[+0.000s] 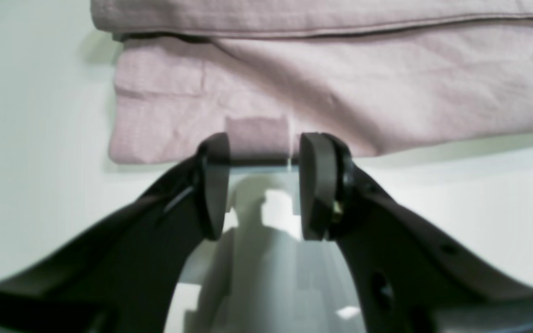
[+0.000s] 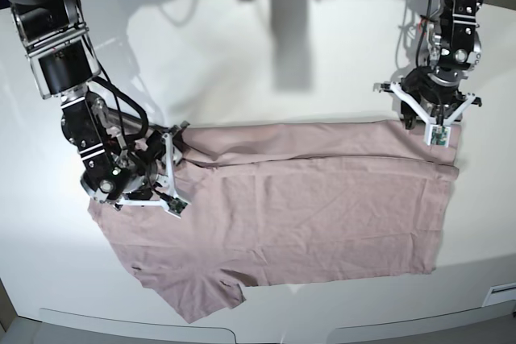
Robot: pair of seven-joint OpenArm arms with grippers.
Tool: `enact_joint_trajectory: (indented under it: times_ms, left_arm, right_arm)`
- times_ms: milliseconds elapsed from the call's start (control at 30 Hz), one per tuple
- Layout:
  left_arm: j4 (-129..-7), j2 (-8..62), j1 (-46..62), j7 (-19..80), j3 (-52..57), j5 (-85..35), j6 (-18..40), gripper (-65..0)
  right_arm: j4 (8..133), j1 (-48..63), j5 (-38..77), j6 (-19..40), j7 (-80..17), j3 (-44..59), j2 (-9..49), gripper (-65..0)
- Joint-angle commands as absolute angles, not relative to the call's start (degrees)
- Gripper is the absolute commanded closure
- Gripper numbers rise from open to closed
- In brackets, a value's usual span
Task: Fold the T-shirt properly
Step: 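Grasp the folded fabric near the sleeve with the right gripper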
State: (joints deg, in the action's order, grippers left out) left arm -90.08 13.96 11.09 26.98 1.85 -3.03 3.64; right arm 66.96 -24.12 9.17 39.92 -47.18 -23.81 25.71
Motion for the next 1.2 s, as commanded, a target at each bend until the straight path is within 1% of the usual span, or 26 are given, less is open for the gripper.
enact_joint_trajectory:
  times_ms: [0,167,200,233,333,367,400,533,867,933,967,1167]
  left_arm:
    - [-91.0,14.5,10.4,25.4,2.1,-3.0,3.7,-24.5]
    - [-91.0,14.4,10.4,25.4,2.1,-3.0,3.7,-24.5]
    - [-91.0,14.4,10.5,25.4,2.1,-3.0,3.7,-24.5]
    - [-91.0,14.5,10.5,25.4,2.1,-3.0,3.7,-24.5]
    - [-91.0,14.5,10.5,25.5,2.1,-3.0,3.7,-24.5]
    - [-91.0,14.5,10.5,25.5,2.1,-3.0,3.7,-24.5]
    - [-91.0,14.4,10.5,25.4,2.1,-3.0,3.7,-24.5]
    - [-91.0,14.5,10.5,25.5,2.1,-3.0,3.7,-24.5]
    - [-91.0,14.5,10.4,25.4,2.1,-3.0,3.7,-24.5]
    - [-91.0,14.5,10.4,25.4,2.1,-3.0,3.7,-24.5]
    - [-91.0,14.5,10.5,25.4,2.1,-3.0,3.7,-24.5]
    - [-91.0,14.5,10.4,25.4,2.1,-3.0,3.7,-24.5]
  right_arm:
    - [66.8,-25.9,9.1,40.0,-46.5,-23.4,26.3,-31.4]
    - [65.9,-26.0,9.1,40.0,-45.9,-23.4,26.3,-31.3]
    - [65.9,-26.2,9.1,40.0,-45.4,-23.4,26.3,-29.1]
    - [65.9,-26.4,9.1,40.0,-44.9,-23.4,26.3,-25.5]
    - [65.9,-27.0,9.1,40.0,-43.0,-23.4,26.3,-12.0]
    - [65.9,-27.1,8.8,40.0,-42.3,-23.4,26.3,-8.6]
    - [65.9,-27.2,8.5,40.0,-41.8,-23.4,26.3,-6.0]
    - [65.9,-27.3,5.9,40.0,-41.4,-23.4,26.3,-0.8]
    - [65.9,-27.3,6.2,40.0,-41.6,-23.4,26.3,-1.9]
    - [65.9,-27.3,6.2,40.0,-41.6,-23.4,26.3,-1.5]
    - [65.9,-27.3,6.2,40.0,-41.6,-23.4,26.3,0.0]
    - [65.9,-28.6,6.2,40.0,-41.6,-23.4,26.3,0.0]
